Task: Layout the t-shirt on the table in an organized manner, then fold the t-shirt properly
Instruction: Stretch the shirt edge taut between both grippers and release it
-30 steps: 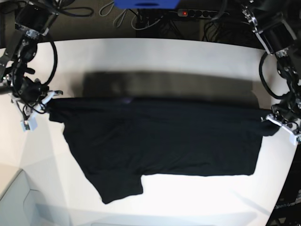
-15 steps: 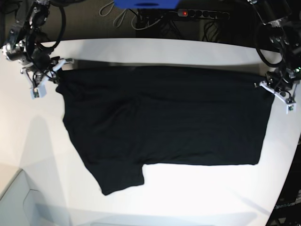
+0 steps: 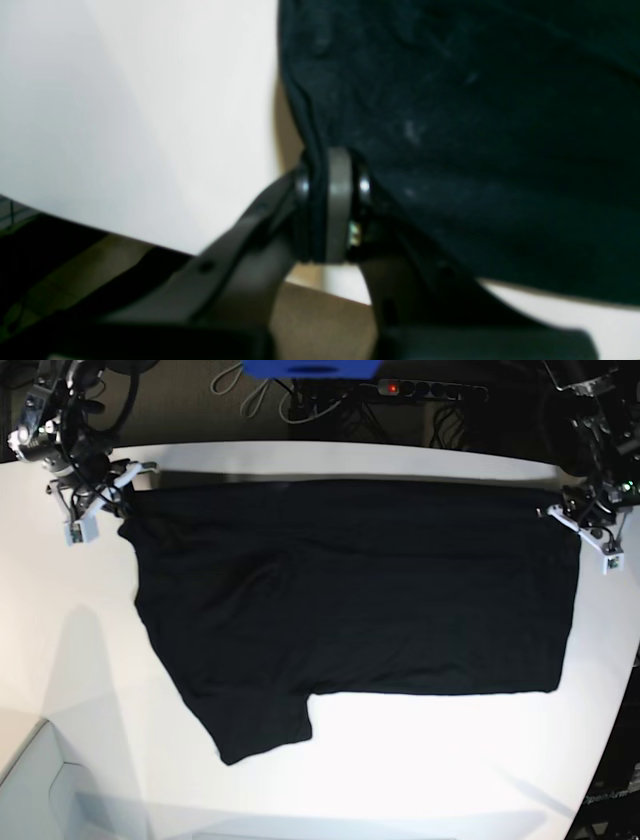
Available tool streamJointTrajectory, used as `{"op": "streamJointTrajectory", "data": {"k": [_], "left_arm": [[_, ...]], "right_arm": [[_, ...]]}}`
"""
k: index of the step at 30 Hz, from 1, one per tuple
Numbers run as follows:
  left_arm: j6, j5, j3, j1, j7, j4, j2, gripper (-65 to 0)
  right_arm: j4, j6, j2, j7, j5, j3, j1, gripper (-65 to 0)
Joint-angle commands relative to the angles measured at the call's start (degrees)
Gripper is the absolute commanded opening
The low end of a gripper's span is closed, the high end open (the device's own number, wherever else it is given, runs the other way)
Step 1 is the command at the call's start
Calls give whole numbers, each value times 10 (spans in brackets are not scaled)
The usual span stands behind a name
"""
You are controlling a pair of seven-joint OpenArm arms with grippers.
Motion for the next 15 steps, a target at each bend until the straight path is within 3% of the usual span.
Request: {"op": "streamJointTrajectory", "data": {"k": [1,15], "left_arm": [[2,-1,-3,-2,-8,9,-11,-650],[2,1,0,0,-8,9,-6,-650]], "right_arm": [[9,2,6,11,8,3,1,-650],[10,1,-25,12,7,6,-25,-650]]}}
